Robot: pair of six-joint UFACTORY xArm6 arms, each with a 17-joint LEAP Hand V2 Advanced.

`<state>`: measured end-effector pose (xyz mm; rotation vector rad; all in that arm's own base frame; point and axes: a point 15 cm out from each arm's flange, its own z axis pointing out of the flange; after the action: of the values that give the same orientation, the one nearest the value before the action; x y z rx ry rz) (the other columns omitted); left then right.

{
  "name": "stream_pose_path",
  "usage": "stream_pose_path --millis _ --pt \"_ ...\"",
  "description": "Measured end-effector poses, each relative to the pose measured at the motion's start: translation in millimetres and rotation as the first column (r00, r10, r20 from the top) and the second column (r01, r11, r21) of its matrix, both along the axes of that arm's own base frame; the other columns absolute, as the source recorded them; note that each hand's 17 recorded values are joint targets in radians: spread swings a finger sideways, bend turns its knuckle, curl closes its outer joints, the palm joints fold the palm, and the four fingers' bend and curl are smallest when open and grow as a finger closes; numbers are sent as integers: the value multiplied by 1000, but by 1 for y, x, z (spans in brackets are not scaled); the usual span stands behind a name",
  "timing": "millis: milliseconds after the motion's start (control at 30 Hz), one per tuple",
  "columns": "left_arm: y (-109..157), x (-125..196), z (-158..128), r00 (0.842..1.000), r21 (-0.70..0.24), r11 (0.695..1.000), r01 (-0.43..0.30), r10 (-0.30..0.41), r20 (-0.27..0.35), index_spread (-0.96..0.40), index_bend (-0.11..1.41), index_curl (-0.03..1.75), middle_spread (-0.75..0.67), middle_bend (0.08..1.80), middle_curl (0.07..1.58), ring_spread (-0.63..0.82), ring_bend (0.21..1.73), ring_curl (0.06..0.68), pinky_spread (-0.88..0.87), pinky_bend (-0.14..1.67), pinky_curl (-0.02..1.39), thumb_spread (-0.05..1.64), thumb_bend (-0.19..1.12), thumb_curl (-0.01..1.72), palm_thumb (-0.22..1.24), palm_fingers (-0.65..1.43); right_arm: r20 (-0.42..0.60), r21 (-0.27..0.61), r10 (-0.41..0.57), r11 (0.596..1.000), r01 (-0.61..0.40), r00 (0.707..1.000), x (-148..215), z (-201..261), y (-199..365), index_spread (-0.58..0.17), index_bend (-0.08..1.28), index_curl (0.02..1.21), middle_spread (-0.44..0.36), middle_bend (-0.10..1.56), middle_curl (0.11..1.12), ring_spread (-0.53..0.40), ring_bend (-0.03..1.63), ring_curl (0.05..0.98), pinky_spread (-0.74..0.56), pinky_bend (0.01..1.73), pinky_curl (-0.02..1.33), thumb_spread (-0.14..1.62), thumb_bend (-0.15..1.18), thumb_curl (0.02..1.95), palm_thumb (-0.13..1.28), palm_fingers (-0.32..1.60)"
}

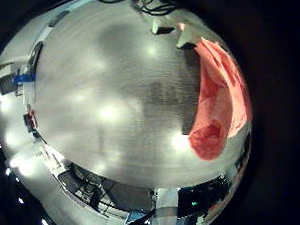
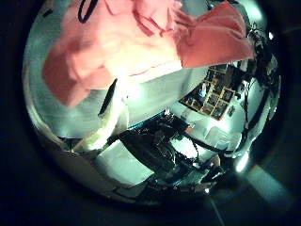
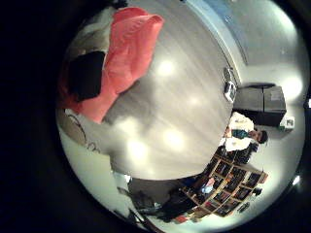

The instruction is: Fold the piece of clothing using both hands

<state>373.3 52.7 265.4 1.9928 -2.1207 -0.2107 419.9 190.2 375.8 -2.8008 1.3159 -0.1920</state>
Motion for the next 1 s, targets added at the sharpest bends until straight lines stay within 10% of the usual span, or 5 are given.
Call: stream_pose_path --millis 400,767,900,1000 --pt "87 -34 29 988 10 989 -150 149 45 -19 187 414 200 181 322 356 589 194 328 291 364 1220 -13 352 492 217 -86 -21 189 981 -192 978 0 -59 125 -271 1098 911 -172 1264 951 -281 1295 902 -228 1156 1106 1052 -10 838 1069 993" --pt "101 -50 33 982 10 983 -183 183 55 -20 192 420 200 178 320 368 586 192 328 287 364 1227 -13 357 521 221 -190 138 229 969 -205 955 0 -104 187 -290 965 895 -179 1181 918 -276 1267 872 -274 1089 1065 1105 -28 771 903 886" --pt "97 -51 33 982 6 983 -181 181 50 -20 191 421 200 178 319 371 584 191 327 286 363 1230 -14 357 523 222 -169 215 245 954 -207 955 -2 -72 186 -339 444 762 -220 907 814 -291 1231 809 -358 1084 995 1134 -16 734 887 174" --pt "94 -53 35 983 4 984 -178 177 46 -20 190 421 200 180 318 372 583 191 327 285 363 1231 -15 357 524 223 -119 256 249 943 -213 961 -2 -32 170 -411 401 638 -216 694 695 -199 1016 716 -190 925 936 1135 -14 716 886 -70"
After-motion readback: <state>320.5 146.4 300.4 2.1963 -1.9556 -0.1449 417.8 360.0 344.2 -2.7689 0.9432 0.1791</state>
